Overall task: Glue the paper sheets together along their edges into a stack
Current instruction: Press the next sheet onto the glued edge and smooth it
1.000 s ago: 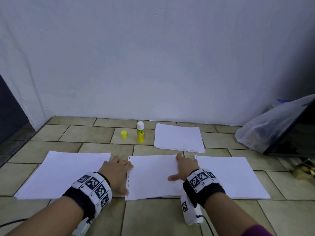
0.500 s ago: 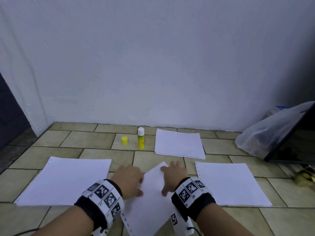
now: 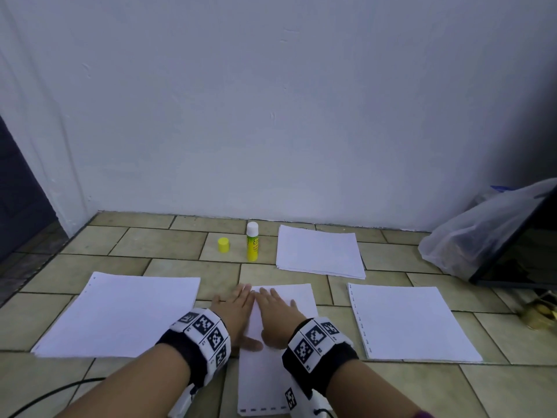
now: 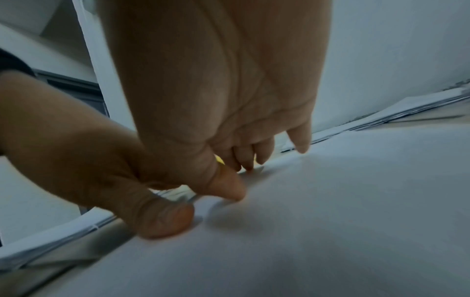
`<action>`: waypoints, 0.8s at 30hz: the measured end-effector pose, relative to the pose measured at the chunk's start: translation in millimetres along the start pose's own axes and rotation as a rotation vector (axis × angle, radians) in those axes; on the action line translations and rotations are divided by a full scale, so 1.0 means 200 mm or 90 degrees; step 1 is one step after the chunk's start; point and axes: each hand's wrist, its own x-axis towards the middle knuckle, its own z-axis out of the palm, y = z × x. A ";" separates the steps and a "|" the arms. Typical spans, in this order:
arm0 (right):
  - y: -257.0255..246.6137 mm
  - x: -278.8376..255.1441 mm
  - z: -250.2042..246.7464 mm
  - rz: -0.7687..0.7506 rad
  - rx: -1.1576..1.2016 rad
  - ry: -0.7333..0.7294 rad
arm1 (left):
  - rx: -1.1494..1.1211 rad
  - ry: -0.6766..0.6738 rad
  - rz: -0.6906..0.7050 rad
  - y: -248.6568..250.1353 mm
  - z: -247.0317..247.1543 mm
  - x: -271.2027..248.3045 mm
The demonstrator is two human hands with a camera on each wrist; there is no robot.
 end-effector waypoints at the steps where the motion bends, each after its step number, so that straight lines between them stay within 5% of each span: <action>1: -0.01 0.01 0.00 -0.006 0.005 -0.009 | 0.004 -0.004 -0.002 -0.01 0.01 0.02; 6: 0.06 0.01 -0.02 -0.024 -0.015 -0.028 | -0.004 -0.018 -0.001 -0.02 0.01 0.01; 15: 0.30 -0.04 -0.07 0.132 0.090 0.033 | -0.005 -0.027 0.009 -0.03 0.01 0.00; 24: 0.26 -0.06 -0.09 0.158 0.034 0.057 | 0.037 -0.008 0.018 -0.06 -0.04 -0.03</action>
